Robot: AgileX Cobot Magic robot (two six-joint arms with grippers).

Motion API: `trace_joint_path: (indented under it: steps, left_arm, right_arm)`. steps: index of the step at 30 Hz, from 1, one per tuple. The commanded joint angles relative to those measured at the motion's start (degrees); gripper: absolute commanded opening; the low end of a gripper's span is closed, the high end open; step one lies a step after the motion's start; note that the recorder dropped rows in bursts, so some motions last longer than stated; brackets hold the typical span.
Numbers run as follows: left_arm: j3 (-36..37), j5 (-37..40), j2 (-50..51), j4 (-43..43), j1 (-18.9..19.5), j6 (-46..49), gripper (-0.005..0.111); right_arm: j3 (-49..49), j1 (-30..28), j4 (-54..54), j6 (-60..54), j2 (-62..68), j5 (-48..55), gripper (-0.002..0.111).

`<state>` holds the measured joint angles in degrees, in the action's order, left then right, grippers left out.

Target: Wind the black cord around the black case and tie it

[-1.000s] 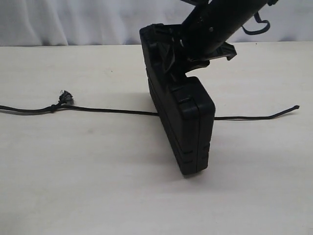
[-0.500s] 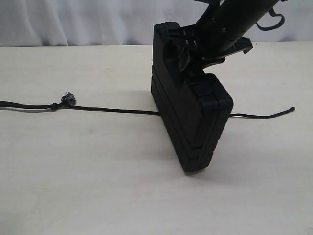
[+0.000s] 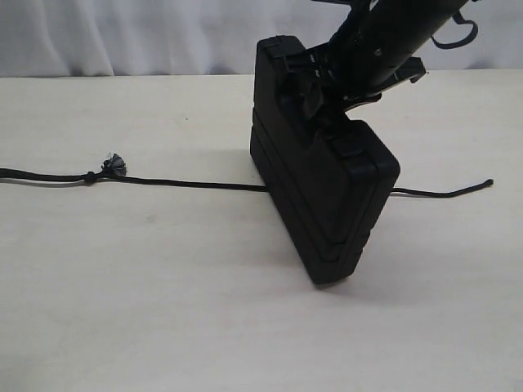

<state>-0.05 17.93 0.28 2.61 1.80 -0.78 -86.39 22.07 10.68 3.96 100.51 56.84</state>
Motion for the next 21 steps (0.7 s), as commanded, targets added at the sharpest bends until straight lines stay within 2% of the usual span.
trace_joint_path:
  steps: [1,21]
  left_arm:
    - [0.1,-0.5,-0.3,-0.1,-0.6,0.1,0.000]
    - [0.1,-0.5,-0.3,-0.2,-0.6,0.1,0.000]
  right_arm:
    - [-0.9,-0.5,-2.1,-1.3,0.6,-1.1,0.021]
    - [-1.5,-0.5,-2.4,-3.3,0.6,-0.5,0.021]
